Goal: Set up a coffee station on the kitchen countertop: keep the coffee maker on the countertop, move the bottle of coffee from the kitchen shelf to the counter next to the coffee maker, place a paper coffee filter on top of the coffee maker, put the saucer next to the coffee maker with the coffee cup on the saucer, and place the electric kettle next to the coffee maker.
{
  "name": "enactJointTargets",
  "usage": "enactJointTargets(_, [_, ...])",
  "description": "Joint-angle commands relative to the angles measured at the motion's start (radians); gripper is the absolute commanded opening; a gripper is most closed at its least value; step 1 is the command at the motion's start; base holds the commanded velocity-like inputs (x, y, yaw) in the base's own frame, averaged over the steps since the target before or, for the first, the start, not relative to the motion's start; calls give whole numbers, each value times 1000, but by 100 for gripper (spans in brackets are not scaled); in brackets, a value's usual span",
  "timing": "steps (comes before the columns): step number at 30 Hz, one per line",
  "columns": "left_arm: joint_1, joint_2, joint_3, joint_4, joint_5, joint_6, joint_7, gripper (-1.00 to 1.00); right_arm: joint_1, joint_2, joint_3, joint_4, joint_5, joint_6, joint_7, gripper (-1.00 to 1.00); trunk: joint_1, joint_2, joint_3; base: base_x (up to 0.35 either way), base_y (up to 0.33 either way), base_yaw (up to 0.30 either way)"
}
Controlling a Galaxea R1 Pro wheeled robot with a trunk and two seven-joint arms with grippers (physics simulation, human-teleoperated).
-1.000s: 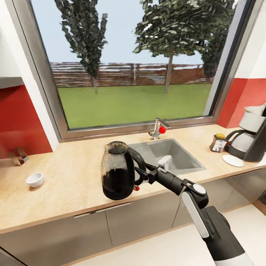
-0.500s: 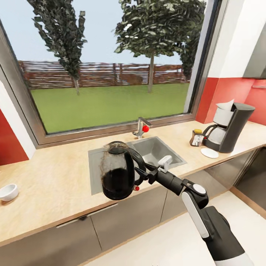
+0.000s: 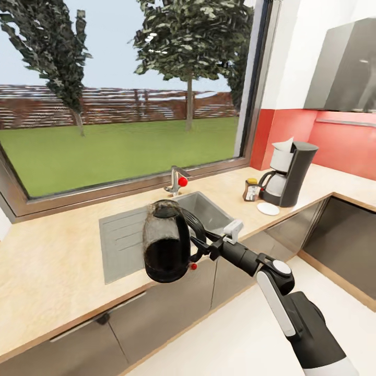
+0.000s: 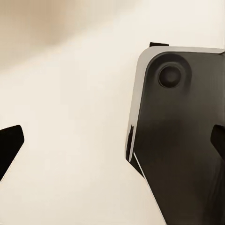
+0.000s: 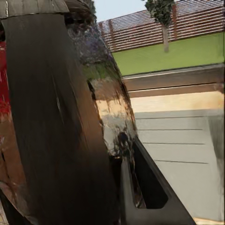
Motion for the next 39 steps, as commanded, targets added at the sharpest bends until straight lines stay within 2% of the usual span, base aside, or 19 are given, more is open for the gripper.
enactJointTargets(1, [0,0,-7,0,9,-3,2,100,-1,0,1,-1,-15,9,-1,-100,1,-2,-2,0,0,-289])
enactJointTargets(25, [0,1,-5,0,9,-7,2,100,-1,0,1,-1,-15,9,-1,-100,1,-2,-2,1,-1,-290])
enactJointTargets(39, [0,3,-6,0,10,-7,2,100,-1,0,1,-1,-15,9,-1,-100,1,-2,-2,181,-194,-291])
